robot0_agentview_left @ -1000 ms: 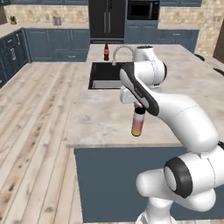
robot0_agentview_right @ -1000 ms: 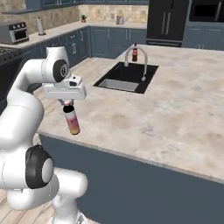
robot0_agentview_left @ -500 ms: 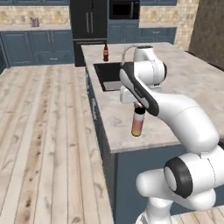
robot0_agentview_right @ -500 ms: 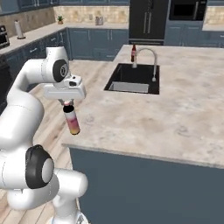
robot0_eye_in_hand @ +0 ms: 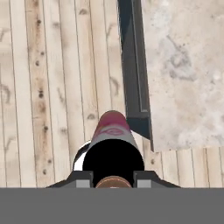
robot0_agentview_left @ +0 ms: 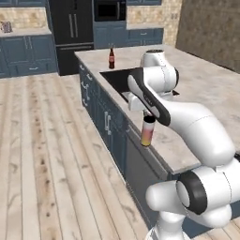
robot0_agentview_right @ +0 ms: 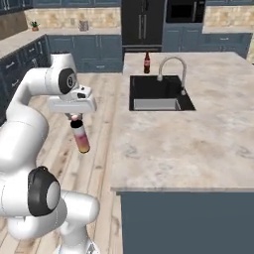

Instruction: Place the large bottle from the dining counter next to the other large bottle outside the sink, and place the small bottle from the dining counter next to the other small bottle inside the sink.

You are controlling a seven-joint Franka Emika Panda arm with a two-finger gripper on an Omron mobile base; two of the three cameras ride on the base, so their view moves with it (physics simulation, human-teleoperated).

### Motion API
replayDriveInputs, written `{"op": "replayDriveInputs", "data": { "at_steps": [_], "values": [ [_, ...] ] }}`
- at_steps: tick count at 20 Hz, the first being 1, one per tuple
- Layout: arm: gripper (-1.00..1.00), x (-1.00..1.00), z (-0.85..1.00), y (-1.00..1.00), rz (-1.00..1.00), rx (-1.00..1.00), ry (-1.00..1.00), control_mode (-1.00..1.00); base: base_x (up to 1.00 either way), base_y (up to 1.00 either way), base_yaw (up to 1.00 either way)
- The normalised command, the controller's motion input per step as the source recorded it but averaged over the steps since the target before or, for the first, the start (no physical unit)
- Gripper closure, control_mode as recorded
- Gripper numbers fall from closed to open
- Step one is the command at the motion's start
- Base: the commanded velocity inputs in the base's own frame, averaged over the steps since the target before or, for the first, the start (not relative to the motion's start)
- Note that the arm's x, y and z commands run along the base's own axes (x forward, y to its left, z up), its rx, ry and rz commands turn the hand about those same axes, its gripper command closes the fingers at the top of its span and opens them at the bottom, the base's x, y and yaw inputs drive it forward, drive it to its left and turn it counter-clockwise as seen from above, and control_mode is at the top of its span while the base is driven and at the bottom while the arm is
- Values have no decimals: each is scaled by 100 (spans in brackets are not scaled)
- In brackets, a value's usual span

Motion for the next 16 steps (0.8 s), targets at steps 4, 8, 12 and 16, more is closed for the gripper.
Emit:
{"op": "replayDriveInputs", "data": {
  "at_steps": [4,8,12,16],
  "values": [
    [100,0,0,0,0,0,0,100,86,100,-42],
    [100,0,0,0,0,0,0,100,86,100,-44],
    [100,0,0,0,0,0,0,100,87,100,-46],
    [100,0,0,0,0,0,0,100,89,100,-49]
  ]
}}
